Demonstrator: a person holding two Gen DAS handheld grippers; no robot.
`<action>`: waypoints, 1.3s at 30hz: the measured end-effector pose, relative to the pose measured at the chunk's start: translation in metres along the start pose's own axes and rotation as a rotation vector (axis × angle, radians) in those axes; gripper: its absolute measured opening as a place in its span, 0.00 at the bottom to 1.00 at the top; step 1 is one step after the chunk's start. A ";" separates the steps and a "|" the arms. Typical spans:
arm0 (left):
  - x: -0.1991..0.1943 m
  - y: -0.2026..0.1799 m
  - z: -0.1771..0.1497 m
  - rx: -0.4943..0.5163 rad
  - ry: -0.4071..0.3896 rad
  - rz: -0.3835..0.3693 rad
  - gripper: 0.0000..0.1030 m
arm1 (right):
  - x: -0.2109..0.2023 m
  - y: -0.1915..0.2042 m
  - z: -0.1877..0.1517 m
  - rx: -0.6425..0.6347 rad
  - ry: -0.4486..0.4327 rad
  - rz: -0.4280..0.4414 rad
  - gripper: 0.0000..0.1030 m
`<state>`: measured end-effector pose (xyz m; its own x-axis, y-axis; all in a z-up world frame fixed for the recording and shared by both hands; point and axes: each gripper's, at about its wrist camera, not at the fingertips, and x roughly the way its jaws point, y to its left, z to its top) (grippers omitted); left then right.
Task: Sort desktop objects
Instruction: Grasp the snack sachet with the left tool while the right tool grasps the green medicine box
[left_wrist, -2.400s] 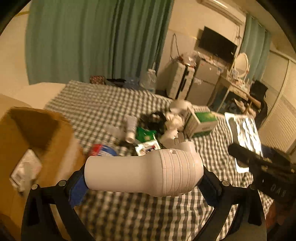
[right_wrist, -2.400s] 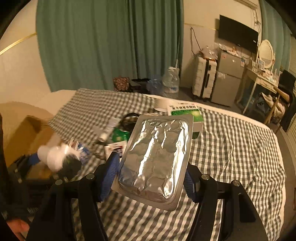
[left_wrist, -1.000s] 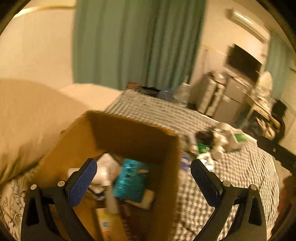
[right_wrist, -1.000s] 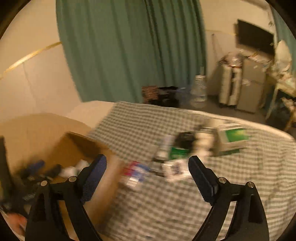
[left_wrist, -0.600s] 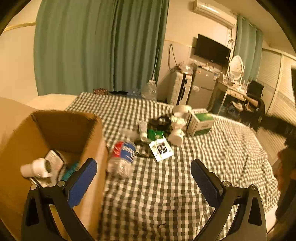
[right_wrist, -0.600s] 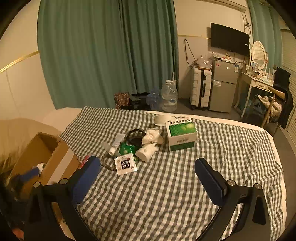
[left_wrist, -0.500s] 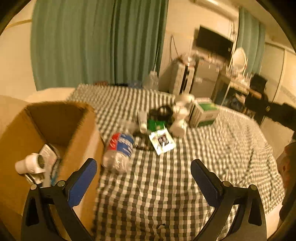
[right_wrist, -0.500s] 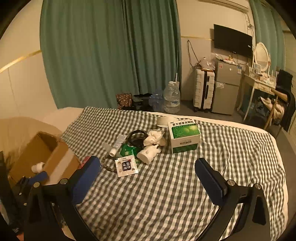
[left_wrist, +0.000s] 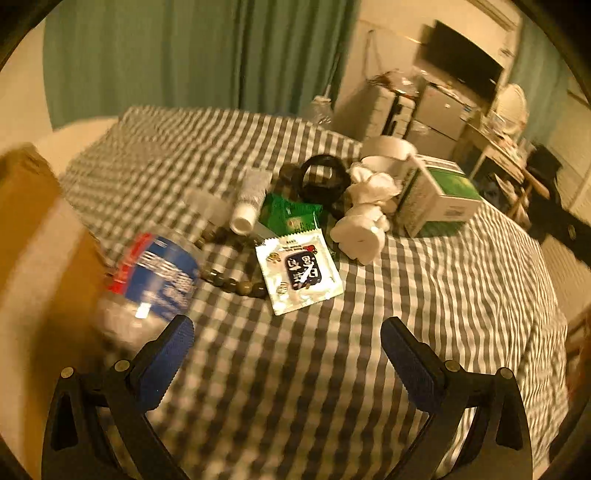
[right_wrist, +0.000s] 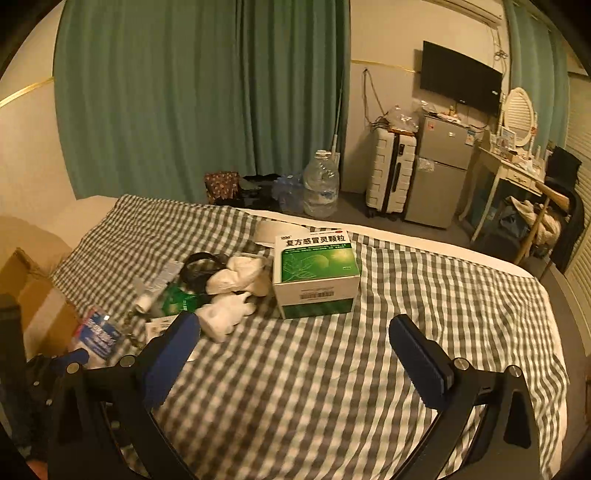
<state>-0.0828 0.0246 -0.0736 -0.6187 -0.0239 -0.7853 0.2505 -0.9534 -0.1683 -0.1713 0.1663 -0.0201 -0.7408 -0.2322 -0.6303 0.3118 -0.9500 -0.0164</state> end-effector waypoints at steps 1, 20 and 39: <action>0.008 -0.001 0.000 -0.024 0.012 0.005 1.00 | 0.007 -0.004 -0.001 -0.014 -0.001 -0.009 1.00; 0.077 -0.030 0.007 -0.076 0.000 0.172 1.00 | 0.107 -0.015 -0.002 -0.143 -0.076 0.031 1.00; 0.042 -0.002 0.004 -0.132 0.039 -0.037 0.38 | 0.110 -0.003 -0.014 -0.121 0.062 0.009 0.90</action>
<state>-0.1126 0.0241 -0.1037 -0.6008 0.0243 -0.7991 0.3253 -0.9056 -0.2721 -0.2455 0.1468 -0.1006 -0.7005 -0.2241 -0.6776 0.3909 -0.9148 -0.1015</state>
